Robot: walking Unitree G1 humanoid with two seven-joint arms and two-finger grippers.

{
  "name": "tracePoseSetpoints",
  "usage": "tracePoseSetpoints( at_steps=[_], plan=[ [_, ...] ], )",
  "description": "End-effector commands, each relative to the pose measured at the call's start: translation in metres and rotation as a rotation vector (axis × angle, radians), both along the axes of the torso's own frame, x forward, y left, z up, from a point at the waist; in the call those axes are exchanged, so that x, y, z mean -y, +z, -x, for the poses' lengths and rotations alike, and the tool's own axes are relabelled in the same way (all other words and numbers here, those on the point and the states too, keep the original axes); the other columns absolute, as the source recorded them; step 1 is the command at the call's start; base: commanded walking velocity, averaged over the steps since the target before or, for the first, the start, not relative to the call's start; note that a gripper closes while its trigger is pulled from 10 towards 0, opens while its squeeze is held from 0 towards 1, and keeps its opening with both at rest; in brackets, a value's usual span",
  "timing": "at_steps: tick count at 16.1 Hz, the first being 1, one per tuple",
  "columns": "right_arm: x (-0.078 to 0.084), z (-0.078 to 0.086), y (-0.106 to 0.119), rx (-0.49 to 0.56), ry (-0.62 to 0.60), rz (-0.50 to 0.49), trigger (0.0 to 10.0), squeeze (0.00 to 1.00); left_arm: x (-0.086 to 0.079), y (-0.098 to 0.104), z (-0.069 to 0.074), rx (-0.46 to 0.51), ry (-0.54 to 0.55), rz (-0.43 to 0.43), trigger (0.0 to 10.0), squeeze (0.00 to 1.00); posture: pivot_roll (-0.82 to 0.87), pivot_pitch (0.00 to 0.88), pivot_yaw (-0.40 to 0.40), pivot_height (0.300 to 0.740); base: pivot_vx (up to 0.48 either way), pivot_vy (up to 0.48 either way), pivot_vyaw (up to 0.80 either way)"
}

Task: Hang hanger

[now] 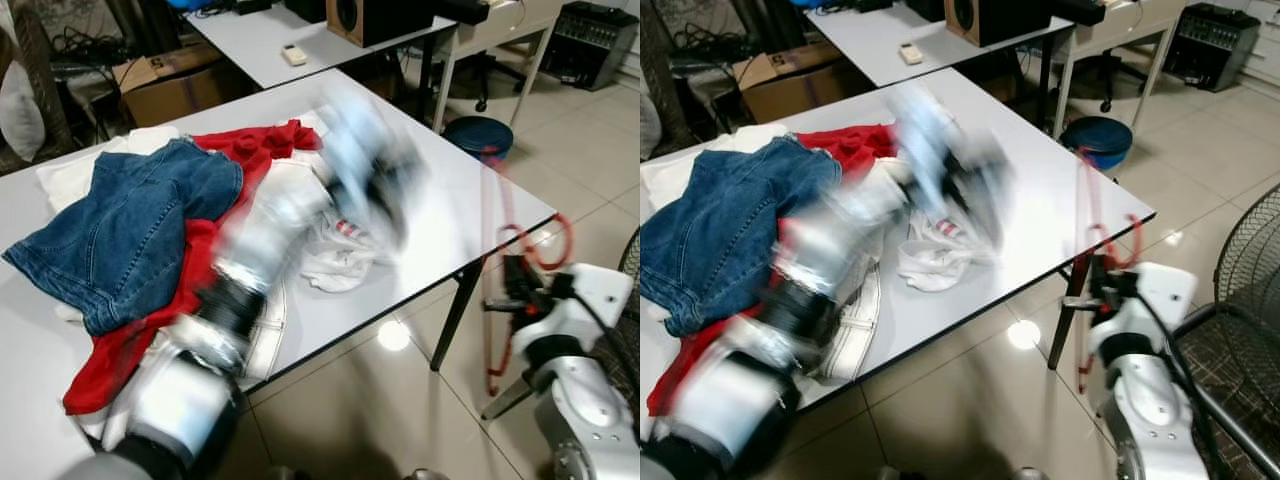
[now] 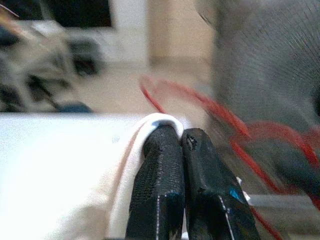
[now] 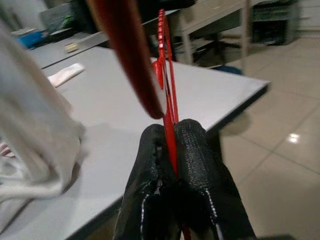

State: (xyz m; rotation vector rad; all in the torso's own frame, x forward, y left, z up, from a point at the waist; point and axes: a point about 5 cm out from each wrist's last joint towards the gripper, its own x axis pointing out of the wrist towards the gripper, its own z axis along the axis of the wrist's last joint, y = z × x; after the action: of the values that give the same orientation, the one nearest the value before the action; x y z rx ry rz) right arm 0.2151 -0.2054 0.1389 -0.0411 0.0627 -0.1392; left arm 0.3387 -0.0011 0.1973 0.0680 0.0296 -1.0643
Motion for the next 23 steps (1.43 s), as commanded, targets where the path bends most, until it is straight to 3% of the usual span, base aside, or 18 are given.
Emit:
tracePoseSetpoints(
  at_steps=[1,2,3,5,9,13,14,15,18,19,20,23],
  plan=[
    [0.003,0.001,0.005,0.028,-0.026,-0.013,10.0,0.00,0.006,-0.030,0.006,-0.008,-0.018,-0.126,3.6,0.00,-0.16,0.024,0.136,0.740,0.000,0.000,0.00],
    [0.003,0.001,0.005,0.028,-0.026,-0.013,10.0,0.00,0.006,-0.030,0.006,-0.008,-0.018,-0.126,3.6,0.00,-0.16,0.024,0.136,0.740,0.000,0.000,0.00],
    [0.003,0.002,0.006,0.032,-0.025,-0.013,10.0,0.00,0.008,-0.047,0.010,-0.057,-0.021,-0.140,10.0,1.00,-0.17,0.026,0.142,0.740,0.000,0.000,0.00],
    [0.003,0.005,0.007,0.038,-0.023,-0.016,10.0,0.00,-0.001,-0.042,0.005,-0.096,0.019,-0.083,10.0,1.00,-0.17,0.030,0.139,0.740,0.000,0.000,0.00],
    [0.001,0.004,0.007,0.042,-0.017,-0.026,10.0,0.00,-0.015,-0.044,0.016,-0.105,-0.175,-0.154,10.0,1.00,-0.16,0.036,0.134,0.740,0.000,0.000,0.00],
    [0.003,0.004,0.007,0.042,-0.019,-0.028,10.0,0.00,-0.027,-0.048,0.024,-0.065,-0.232,-0.228,10.0,1.00,-0.15,0.038,0.134,0.740,0.000,0.000,0.00],
    [0.002,0.003,0.007,0.043,-0.017,-0.029,10.0,0.00,-0.034,-0.051,0.026,-0.048,-0.248,-0.307,10.0,1.00,-0.15,0.038,0.138,0.740,0.000,0.000,0.00],
    [0.002,0.004,0.009,0.047,0.002,-0.026,10.0,0.00,-0.050,-0.045,0.017,0.012,-0.164,-0.365,10.0,1.00,-0.15,0.038,0.142,0.740,0.000,0.000,0.00],
    [-0.002,0.009,0.015,0.053,0.135,0.007,10.0,0.00,-0.084,-0.030,-0.002,0.048,0.051,-0.350,10.0,1.00,-0.16,0.037,0.152,0.740,0.000,0.000,0.00],
    [-0.001,0.013,0.019,0.053,0.185,0.008,10.0,0.00,-0.100,-0.026,-0.008,0.044,0.128,-0.343,10.0,0.76,-0.16,0.038,0.154,0.740,0.000,0.000,0.00],
    [0.000,0.018,0.022,0.040,0.259,0.033,10.0,0.00,-0.113,-0.027,-0.009,0.019,0.181,-0.343,10.0,0.00,-0.16,0.037,0.152,0.740,0.000,0.000,0.00],
    [0.002,0.037,0.023,-0.071,0.455,0.146,10.0,0.00,-0.128,-0.041,-0.002,0.006,0.193,-0.430,10.0,0.00,-0.17,0.036,0.149,0.740,0.000,0.000,0.00]
  ],
)
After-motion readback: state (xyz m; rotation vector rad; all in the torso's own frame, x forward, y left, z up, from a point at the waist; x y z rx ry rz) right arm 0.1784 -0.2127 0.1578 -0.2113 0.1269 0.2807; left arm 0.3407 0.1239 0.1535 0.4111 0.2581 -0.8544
